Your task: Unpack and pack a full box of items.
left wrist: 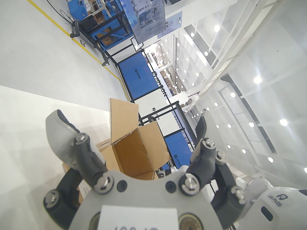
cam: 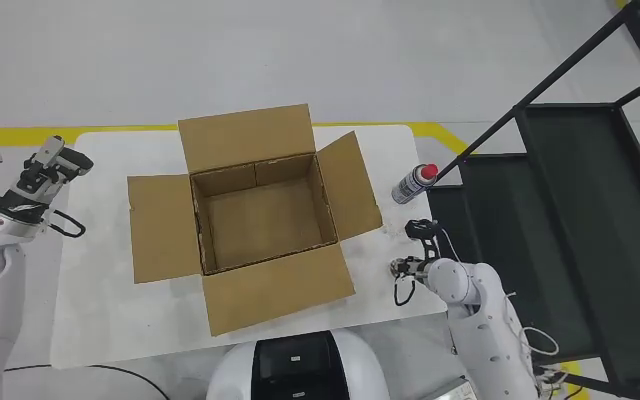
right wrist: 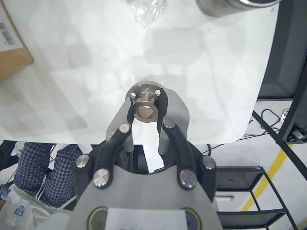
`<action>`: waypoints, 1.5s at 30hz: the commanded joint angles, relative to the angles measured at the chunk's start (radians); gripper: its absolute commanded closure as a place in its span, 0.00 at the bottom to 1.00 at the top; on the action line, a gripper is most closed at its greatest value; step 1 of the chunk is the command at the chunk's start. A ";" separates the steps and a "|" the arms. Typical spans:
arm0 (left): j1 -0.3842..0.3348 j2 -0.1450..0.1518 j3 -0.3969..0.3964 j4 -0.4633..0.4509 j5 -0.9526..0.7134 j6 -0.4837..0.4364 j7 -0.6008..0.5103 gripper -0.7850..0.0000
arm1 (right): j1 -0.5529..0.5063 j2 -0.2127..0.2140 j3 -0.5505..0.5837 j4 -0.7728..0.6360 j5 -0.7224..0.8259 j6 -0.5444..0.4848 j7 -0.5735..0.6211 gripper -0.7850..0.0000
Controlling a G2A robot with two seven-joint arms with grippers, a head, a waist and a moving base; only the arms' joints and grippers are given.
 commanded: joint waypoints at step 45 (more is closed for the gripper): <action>0.000 0.000 0.000 0.000 0.000 0.000 0.000 0.00 | -0.238 0.042 0.134 -0.354 0.133 -0.056 0.013 0.00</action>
